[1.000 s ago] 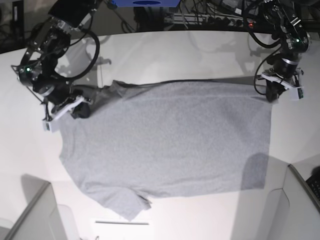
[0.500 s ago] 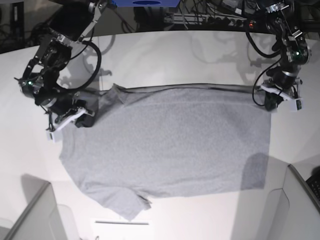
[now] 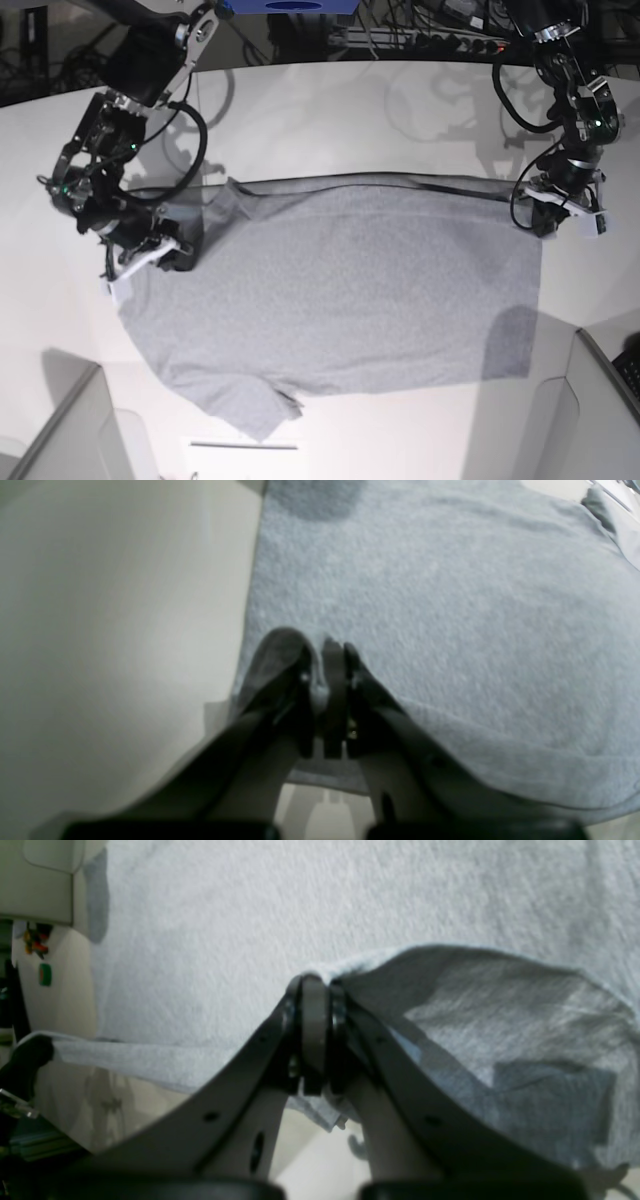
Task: Fold the T-shirt properly
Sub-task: 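Lift the shoulder edge with both grippers, raising the shirt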
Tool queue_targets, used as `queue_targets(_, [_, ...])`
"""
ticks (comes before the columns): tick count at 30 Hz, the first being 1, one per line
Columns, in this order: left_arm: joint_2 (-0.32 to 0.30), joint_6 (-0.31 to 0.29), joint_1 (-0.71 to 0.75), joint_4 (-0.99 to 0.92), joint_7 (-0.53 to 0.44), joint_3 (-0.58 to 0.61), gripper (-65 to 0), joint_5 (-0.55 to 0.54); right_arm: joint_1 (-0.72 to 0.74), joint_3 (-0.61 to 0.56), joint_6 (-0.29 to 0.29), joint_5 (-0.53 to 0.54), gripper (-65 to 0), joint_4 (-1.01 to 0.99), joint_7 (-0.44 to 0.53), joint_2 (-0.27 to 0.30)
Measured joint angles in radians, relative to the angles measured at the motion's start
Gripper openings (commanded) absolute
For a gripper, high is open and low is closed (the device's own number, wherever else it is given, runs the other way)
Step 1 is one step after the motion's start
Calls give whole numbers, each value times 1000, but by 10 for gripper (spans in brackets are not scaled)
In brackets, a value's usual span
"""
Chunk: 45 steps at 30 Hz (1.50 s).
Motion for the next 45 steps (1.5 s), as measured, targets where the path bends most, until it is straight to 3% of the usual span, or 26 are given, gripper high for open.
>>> queue_targets(6, [-9,5,-38,-56,2,0,-650,3,51,0,0,-132,-650,-24,0,2])
queue_targets(19, [-39,8,-91,-148,0,10,-650,-1,79,0,0,-132,-650,-122,54,0])
queue_targets(22, [-56,11,-118,-152,-2,52,-650,0,89,-98,-3,-140,-650,-140,114,16])
queue_targets(25, [-56,66,-139,-166,-7,80,-650,-5,99,-163,-3,-125,-650,-143,151,2])
queue_targets(43, [-57,71,-211,-227,-2,73,-650,-3,94,-166,-5,-134,-650,-149,182,8])
queue_targets(45, [-57,71,-221,-227,-3,72,-650,-2,94,-166,-52,-131,-650,-149,184,8])
